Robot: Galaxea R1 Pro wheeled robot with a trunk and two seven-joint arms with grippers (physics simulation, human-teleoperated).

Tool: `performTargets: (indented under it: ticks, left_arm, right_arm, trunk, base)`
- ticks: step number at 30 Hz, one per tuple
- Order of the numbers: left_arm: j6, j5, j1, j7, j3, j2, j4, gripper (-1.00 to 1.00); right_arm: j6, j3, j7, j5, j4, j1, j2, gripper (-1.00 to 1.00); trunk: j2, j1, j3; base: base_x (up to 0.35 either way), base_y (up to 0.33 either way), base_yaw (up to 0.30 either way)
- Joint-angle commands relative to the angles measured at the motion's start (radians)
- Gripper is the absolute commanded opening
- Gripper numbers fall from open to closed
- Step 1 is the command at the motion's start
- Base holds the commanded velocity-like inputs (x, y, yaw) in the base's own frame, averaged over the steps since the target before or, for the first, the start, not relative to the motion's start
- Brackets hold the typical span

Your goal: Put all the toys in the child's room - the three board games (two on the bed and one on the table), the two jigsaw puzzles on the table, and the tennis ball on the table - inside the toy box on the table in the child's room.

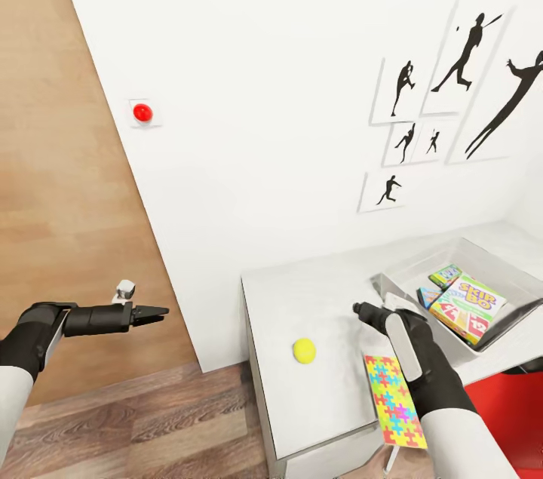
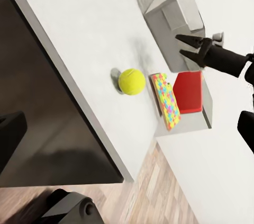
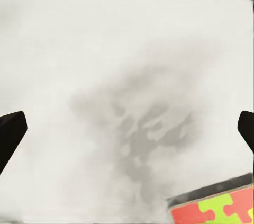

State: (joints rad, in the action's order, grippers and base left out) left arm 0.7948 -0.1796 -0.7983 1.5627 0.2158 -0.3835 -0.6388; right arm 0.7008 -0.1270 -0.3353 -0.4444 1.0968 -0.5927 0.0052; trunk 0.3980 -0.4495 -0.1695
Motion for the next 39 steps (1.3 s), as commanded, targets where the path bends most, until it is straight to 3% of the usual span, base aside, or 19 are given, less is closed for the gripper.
performTargets:
  ticks: [1, 7, 15, 27, 28, 39]
  left_arm:
    - [0.011, -0.011, -0.001, 0.008, 0.004, 0.0, -0.001, 1.0]
    - [0.011, -0.011, -0.001, 0.008, 0.004, 0.0, -0.001, 1.0]
    - [0.011, -0.011, -0.001, 0.008, 0.004, 0.001, -0.001, 1.0]
    - [0.011, -0.011, -0.001, 0.008, 0.003, 0.002, -0.001, 1.0]
    - [0.011, -0.011, -0.001, 0.008, 0.003, 0.003, -0.001, 1.0]
    - [0.011, -0.011, -0.001, 0.008, 0.003, 0.003, -0.001, 1.0]
  right_arm:
    - [0.018, -0.002, 0.018, -0.01, 0.015, -0.001, 0.0, 1.0]
    - [0.105, -0.004, 0.214, -0.011, 0.151, 0.037, -0.003, 1.0]
    - [0.126, -0.004, 0.367, -0.013, 0.298, 0.117, -0.005, 1.0]
    - [0.141, -0.009, 0.533, -0.021, 0.325, 0.134, -0.008, 1.0]
    - [0.141, -0.022, 0.609, -0.021, 0.326, 0.135, -0.009, 1.0]
    - [0.142, -0.042, 0.682, -0.022, 0.327, 0.136, -0.009, 1.0]
  trunk:
    - [0.002, 0.0, -0.002]
    - [0.002, 0.0, -0.002]
    - [0.002, 0.0, -0.002]
    - [0.002, 0.0, -0.002]
    - [0.002, 0.0, -0.002]
    - [0.002, 0.0, -0.002]
  base:
    - [-0.072, 0.0, 0.0]
    - [-0.039, 0.0, 0.0]
    - [-0.006, 0.0, 0.0]
    - [0.0, 0.0, 0.0]
    - [0.0, 0.0, 0.0]
    - [0.0, 0.0, 0.0]
